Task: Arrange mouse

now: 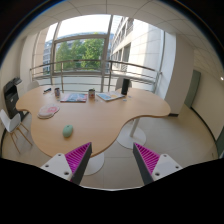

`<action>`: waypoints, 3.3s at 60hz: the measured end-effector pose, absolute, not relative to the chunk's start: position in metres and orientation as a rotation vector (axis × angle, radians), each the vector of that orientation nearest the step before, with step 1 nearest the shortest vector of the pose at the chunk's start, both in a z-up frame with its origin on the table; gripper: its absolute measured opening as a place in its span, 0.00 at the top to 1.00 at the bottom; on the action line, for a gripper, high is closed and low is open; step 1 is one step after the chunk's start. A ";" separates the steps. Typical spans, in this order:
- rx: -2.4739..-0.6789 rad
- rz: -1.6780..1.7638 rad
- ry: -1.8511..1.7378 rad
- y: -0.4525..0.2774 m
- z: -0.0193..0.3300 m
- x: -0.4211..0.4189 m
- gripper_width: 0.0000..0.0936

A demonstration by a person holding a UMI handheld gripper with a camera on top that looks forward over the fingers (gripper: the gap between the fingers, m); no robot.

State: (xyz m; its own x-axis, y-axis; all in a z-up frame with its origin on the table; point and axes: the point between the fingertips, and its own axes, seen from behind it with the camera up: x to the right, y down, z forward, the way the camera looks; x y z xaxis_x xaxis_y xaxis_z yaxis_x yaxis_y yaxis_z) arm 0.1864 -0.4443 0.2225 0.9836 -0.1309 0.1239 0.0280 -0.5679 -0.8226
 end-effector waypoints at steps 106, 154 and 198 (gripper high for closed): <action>-2.300 -0.051 0.049 -0.166 -0.005 -0.047 0.59; -2.224 0.029 0.050 0.082 0.020 -0.310 0.56; -2.171 -0.126 0.021 -0.076 0.166 -0.322 0.09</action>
State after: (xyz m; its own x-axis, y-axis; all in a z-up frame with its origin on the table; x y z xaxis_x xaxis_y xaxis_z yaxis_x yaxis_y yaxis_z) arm -0.3219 -0.0765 0.1656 0.9946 -0.0626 0.0827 0.0326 -0.5677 -0.8226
